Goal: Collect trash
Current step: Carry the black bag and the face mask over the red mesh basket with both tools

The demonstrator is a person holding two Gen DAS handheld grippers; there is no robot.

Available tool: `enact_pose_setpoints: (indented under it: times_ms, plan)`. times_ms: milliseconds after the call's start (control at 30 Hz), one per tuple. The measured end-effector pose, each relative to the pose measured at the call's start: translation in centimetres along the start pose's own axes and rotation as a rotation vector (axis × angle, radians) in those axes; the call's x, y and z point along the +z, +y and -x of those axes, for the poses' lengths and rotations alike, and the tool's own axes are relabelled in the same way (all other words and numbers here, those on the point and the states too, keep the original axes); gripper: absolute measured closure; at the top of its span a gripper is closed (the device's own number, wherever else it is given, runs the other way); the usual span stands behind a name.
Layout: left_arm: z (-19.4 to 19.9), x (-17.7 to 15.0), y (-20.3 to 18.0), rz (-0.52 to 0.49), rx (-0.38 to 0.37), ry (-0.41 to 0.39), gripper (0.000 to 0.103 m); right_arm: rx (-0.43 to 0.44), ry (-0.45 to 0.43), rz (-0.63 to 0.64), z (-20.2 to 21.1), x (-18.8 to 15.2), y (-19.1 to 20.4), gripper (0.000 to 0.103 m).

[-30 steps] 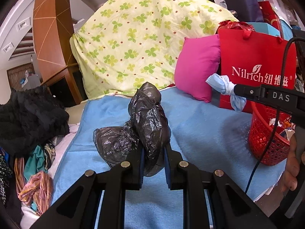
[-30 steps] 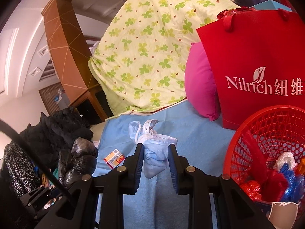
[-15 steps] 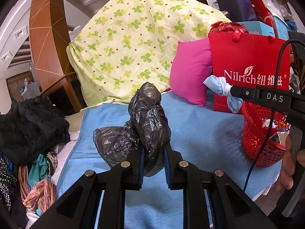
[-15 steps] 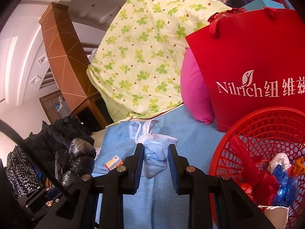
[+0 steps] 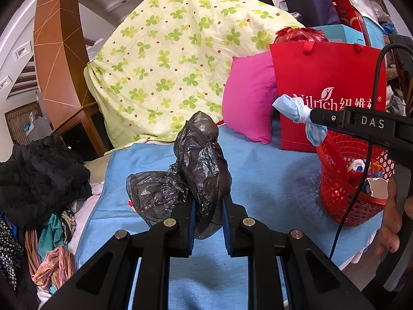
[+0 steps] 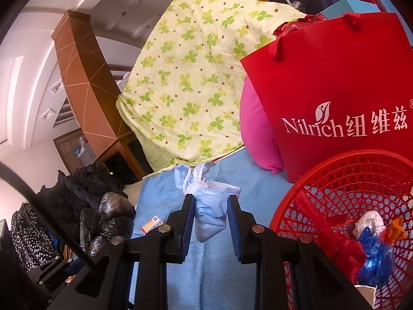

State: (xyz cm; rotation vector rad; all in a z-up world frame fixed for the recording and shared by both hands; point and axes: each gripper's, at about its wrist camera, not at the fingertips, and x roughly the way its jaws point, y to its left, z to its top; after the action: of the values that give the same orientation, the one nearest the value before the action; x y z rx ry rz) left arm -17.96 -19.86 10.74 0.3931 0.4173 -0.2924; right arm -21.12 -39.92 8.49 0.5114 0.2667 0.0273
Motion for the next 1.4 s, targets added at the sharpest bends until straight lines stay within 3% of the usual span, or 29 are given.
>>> enact_pose_setpoints:
  times_ms: [1400]
  plan:
    - [1.4, 2.0, -6.8, -0.124, -0.073, -0.036, 0.084, -0.057, -0.084, -0.105, 5.5, 2.1, -7.3, 0.075]
